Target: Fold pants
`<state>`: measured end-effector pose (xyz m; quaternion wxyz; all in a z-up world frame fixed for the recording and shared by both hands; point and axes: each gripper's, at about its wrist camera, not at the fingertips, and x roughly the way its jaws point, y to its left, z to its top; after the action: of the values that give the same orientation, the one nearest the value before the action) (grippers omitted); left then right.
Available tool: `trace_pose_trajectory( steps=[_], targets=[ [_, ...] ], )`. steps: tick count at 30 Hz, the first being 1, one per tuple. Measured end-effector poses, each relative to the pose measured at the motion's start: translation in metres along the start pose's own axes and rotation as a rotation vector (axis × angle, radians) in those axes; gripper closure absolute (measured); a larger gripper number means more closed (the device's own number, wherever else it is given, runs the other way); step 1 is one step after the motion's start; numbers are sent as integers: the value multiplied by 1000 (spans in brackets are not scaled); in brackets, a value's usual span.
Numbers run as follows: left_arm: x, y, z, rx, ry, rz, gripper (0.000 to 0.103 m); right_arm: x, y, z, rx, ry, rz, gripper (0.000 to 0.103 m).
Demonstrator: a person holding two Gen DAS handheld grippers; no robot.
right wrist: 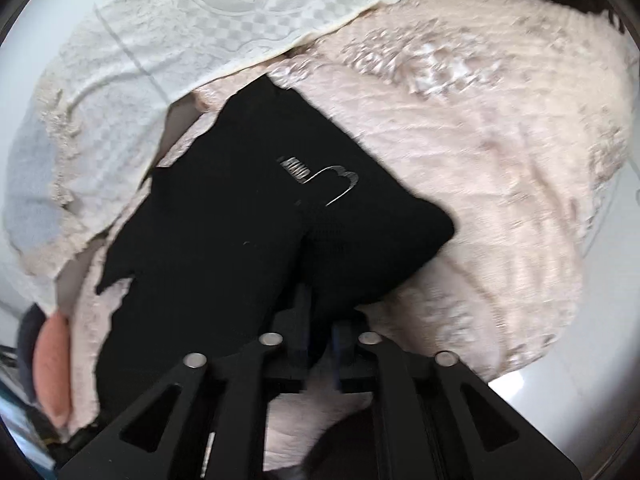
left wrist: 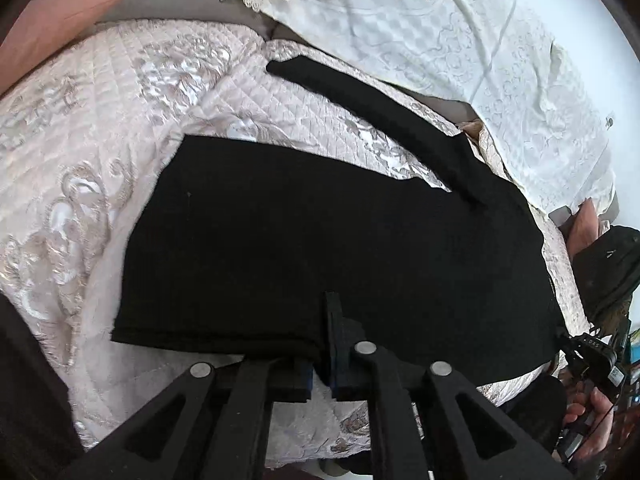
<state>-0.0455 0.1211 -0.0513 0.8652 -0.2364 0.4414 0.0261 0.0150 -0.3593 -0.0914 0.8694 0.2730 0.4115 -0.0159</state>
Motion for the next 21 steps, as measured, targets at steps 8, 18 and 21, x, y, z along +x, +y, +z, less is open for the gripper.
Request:
trace_pose_trajectory(
  steps=[8,18,21],
  targets=[
    [-33,27,-3,-45,-53,100,88,-39,-8,-3,-68,-115,-172,75],
    [-73,14,21,30,-261,268,87,-48,63,-15,-344,-188,-97,65],
    [-73,11,25,37,-268,250,87,-32,79,-25,-391,-144,-72,65]
  ],
)
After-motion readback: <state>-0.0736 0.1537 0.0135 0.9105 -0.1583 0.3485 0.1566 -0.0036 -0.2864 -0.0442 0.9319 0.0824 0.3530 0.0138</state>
